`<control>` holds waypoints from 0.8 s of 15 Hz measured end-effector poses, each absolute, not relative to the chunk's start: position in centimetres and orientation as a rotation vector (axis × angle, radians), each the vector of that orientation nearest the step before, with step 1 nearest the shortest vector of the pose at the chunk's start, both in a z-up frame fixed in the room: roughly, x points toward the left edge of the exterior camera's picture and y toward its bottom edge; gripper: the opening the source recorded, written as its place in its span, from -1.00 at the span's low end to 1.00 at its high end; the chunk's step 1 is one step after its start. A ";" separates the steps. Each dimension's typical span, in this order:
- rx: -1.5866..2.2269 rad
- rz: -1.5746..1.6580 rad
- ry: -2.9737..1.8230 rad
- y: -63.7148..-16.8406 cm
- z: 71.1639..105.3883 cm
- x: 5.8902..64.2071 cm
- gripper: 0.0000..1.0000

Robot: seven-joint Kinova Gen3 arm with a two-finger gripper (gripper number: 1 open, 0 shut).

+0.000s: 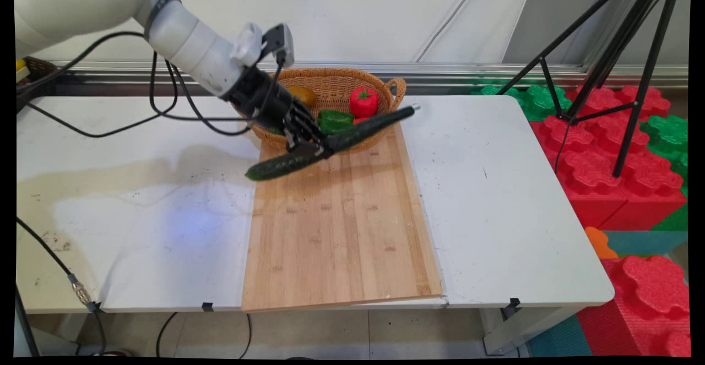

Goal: Place the picked object on the cutting board

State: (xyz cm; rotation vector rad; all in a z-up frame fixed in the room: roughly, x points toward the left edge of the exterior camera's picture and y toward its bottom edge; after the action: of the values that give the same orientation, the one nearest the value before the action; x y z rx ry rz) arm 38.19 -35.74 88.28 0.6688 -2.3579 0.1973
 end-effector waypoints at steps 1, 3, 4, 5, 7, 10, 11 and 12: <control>0.676 0.183 -2.365 -35.5 87.8 37.9 -1.00; 0.690 0.156 -2.379 -35.0 86.8 37.5 -1.00; 0.697 0.146 -2.384 -34.8 86.4 37.3 -1.00; 0.707 0.132 -2.391 -34.6 85.9 37.1 -1.00; 0.726 0.107 -2.410 -34.0 84.8 36.7 -1.00; 0.743 0.078 -2.435 -33.3 83.6 36.4 -1.00; 0.746 0.070 -2.442 -33.1 83.2 36.3 -1.00; 0.746 0.066 -2.446 -33.0 83.0 36.2 -1.00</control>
State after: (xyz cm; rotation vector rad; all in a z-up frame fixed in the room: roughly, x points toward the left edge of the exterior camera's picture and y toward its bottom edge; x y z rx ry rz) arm 36.20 -33.05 82.96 0.7461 -2.4465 0.0663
